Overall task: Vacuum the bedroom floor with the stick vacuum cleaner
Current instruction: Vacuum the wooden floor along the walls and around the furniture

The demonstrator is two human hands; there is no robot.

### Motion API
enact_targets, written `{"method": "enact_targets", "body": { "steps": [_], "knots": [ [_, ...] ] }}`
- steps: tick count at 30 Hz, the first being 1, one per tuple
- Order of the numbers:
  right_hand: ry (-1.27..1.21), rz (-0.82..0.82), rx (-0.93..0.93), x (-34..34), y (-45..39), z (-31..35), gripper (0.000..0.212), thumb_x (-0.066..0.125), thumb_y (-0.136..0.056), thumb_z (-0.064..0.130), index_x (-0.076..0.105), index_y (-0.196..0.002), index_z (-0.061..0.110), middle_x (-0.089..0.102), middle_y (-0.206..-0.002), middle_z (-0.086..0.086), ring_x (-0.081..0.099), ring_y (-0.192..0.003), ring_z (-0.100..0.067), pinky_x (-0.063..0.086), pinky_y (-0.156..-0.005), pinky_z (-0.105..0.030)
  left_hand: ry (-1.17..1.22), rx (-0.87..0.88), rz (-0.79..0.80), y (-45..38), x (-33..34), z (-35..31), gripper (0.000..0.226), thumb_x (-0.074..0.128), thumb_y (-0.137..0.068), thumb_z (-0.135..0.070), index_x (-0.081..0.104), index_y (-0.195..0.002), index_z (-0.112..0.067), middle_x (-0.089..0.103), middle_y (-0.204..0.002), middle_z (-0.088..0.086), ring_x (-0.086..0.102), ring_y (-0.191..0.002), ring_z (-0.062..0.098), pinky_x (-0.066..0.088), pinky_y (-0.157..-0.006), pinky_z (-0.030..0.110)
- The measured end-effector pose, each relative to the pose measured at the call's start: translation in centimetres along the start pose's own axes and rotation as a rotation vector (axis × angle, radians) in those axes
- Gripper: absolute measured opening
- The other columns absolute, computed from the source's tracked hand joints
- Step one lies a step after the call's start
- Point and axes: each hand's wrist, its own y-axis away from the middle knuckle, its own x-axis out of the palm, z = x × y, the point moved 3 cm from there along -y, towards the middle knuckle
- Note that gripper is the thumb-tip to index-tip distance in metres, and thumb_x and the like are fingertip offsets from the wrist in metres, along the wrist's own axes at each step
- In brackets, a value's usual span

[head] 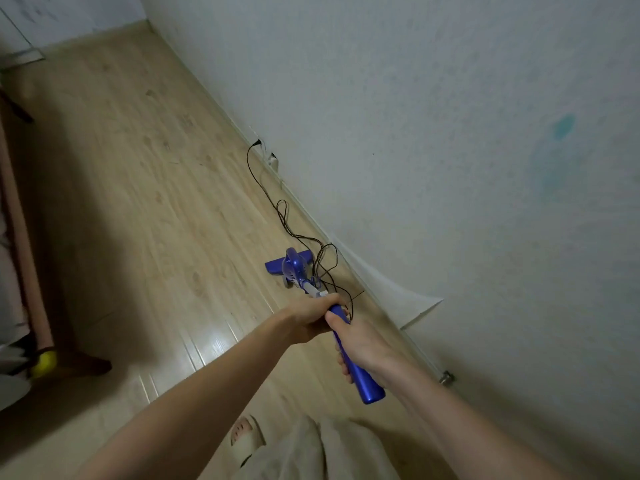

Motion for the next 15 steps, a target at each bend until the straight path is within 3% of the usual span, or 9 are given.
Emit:
{"method": "enact_targets", "body": {
  "steps": [10,15],
  "knots": [
    [0.013,-0.022,0.002,-2.2,-0.6,-0.4,0.046,0.044,-0.098,0.050,0.054,-0.083,0.008,0.058,-0.065,-0.006,0.055,-0.049,-0.015,0.048,-0.048,-0.025,0.014,-0.025,0.004,-1.4,1.6,-0.5,0.011,0.062,-0.087,-0.004,0.054,-0.093,0.000,0.063,-0.076,0.012,0.064,-0.066,0.018,0.055,-0.056,0.025],
    [0.052,-0.084,-0.017,-0.5,0.5,-0.5,0.042,0.043,-0.099,0.047,0.052,-0.085,0.009,0.056,-0.061,-0.003,0.053,-0.045,-0.012,0.047,-0.045,-0.023,-0.065,-0.048,0.089,-0.4,0.5,-0.2,0.010,0.062,-0.089,-0.008,0.057,-0.090,0.001,0.063,-0.081,0.011,0.063,-0.072,0.016,0.056,-0.062,0.022]
  ]
}}
